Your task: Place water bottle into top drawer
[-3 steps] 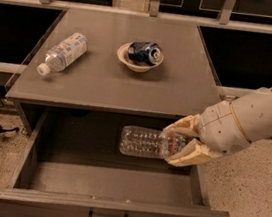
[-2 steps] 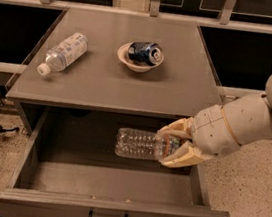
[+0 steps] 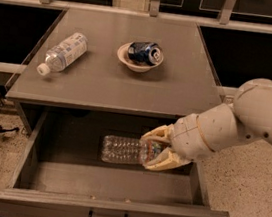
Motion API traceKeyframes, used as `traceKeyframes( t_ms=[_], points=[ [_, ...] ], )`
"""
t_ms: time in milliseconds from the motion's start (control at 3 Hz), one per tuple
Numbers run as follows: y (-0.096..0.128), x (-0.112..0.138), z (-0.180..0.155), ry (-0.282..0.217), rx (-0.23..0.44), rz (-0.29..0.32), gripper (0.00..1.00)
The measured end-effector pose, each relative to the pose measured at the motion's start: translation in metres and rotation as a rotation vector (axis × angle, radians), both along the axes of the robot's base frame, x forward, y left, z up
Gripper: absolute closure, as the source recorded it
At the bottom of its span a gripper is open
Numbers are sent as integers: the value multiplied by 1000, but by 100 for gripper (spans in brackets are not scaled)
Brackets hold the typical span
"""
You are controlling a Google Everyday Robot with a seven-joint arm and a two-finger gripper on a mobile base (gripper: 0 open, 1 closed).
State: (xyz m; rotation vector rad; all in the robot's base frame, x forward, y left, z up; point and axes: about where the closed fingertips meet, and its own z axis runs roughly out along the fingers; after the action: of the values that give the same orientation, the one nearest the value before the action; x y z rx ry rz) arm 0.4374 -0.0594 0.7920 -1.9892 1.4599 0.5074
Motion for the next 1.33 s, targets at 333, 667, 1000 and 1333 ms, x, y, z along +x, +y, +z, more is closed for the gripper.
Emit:
traceKeyframes(
  t_ms=[333,667,1000,1333],
  points=[
    [6,0,-26,-17,-79,6,100],
    [4,1,-43,-16,-133,-2,100],
    [3,6,-62,5,-134,-28,100],
    [9,14,-83,40,-101,-70,100]
  ],
)
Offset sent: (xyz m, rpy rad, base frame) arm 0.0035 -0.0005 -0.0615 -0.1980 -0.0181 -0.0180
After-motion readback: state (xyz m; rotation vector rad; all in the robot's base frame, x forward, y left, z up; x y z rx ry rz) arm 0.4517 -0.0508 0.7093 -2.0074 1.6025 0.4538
